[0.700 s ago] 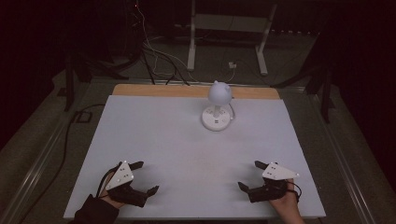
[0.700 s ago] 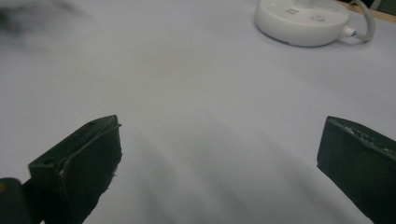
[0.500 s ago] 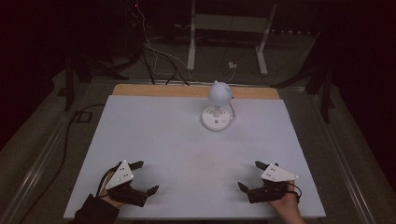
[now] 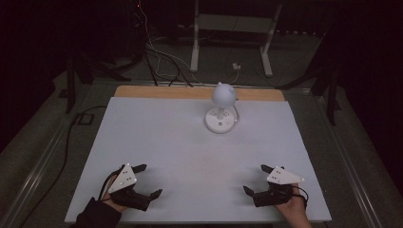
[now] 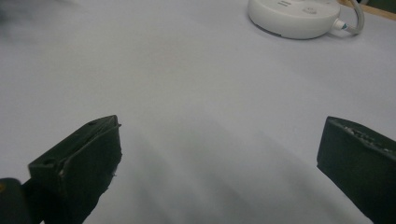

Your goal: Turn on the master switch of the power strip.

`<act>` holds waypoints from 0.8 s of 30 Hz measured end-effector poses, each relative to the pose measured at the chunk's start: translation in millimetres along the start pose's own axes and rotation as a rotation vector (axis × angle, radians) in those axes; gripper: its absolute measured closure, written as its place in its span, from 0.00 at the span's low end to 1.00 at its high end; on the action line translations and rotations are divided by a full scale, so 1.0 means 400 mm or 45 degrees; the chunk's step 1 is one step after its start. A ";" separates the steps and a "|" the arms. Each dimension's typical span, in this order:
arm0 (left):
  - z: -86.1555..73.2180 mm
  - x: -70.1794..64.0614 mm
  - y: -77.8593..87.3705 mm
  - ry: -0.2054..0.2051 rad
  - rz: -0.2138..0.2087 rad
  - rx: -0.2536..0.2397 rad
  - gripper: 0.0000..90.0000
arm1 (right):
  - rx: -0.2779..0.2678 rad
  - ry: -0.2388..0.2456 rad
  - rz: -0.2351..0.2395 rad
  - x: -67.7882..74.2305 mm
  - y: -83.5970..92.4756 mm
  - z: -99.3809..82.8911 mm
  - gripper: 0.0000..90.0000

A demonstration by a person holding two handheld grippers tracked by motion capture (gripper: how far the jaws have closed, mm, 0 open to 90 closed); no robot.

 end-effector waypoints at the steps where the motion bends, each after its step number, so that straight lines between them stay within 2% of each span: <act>1: 0.000 0.000 0.000 0.000 0.000 0.000 0.00 | 0.000 -0.002 -0.002 0.000 0.001 0.000 0.00; 6: 0.001 -0.002 0.001 -0.009 0.000 -0.003 0.00 | -0.007 -0.033 0.023 0.004 0.004 0.003 0.00; 13: 0.003 -0.002 0.000 0.002 -0.007 -0.011 0.00 | -0.001 -0.027 -0.007 0.011 0.007 0.014 0.00; 20: 0.004 -0.006 -0.001 -0.005 -0.014 -0.015 0.00 | 0.008 -0.030 0.043 0.029 0.002 0.018 0.00; 24: 0.004 -0.004 -0.001 0.001 -0.016 -0.015 0.00 | 0.006 -0.057 0.091 0.037 0.001 0.023 0.00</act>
Point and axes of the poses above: each handheld gripper's, and its own axes: y roughly backward along the jaws, z roughly out of its top, x roughly to its left, the point moved 8 cm from there along -y, roughly forward along the jaws, and after that the axes turned 1 degree about x, right-handed, at the moved point
